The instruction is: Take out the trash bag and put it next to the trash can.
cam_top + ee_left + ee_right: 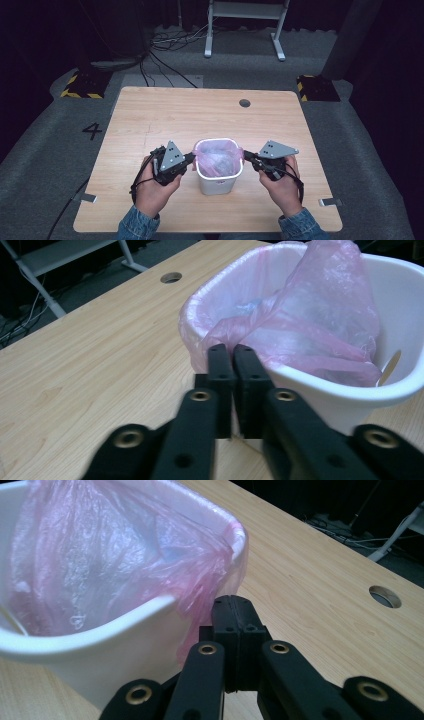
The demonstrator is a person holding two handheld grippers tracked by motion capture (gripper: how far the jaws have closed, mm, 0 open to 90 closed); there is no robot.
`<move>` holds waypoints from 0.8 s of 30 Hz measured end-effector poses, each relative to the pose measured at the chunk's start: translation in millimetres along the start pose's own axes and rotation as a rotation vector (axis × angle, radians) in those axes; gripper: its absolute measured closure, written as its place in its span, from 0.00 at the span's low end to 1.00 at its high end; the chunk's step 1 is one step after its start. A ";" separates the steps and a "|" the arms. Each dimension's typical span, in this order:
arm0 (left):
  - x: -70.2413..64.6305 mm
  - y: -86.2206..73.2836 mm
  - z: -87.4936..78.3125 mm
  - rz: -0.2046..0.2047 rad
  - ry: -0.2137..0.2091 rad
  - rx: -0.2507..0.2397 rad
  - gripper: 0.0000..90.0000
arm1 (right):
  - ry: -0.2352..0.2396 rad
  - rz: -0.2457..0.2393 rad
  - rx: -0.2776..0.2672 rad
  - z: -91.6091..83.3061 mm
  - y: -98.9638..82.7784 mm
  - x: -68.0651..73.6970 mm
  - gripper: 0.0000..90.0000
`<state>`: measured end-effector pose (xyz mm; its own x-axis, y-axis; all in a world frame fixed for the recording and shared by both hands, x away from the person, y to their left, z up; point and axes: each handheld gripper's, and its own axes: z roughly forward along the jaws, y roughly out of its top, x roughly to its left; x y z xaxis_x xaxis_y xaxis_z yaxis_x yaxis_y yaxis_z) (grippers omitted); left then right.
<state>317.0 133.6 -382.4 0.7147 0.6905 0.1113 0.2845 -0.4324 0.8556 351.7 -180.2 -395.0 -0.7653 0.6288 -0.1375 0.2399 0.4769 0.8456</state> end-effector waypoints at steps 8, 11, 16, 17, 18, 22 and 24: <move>-1.5 -20.9 -15.6 -0.022 0.014 -0.038 0.46 | -0.020 0.035 -0.073 -28.9 -10.2 -3.8 0.62; -8.0 -29.5 -22.0 -0.014 0.019 -0.038 0.38 | 0.004 0.033 -0.084 -40.5 -15.3 0.5 0.49; -9.8 -37.9 -12.6 -0.027 0.046 -0.009 0.30 | 0.016 0.004 -0.039 -34.8 -19.9 7.4 0.39; -9.5 -38.8 -8.8 -0.025 0.047 -0.002 0.30 | 0.012 0.003 -0.033 -31.1 -20.4 7.5 0.38; -9.5 -39.0 -4.8 -0.025 0.050 0.005 0.30 | 0.012 0.002 -0.027 -26.9 -21.0 6.9 0.36; -5.1 -37.5 13.3 -0.039 0.044 0.009 0.32 | 0.021 0.024 0.014 -7.1 -23.7 2.1 0.37; -1.5 -35.7 20.6 -0.037 0.049 0.012 0.39 | 0.021 0.016 0.037 2.2 -23.3 0.3 0.41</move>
<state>318.8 136.0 -423.5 0.6715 0.7336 0.1046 0.3182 -0.4130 0.8533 347.2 -189.8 -416.0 -0.7733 0.6238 -0.1133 0.2739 0.4899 0.8277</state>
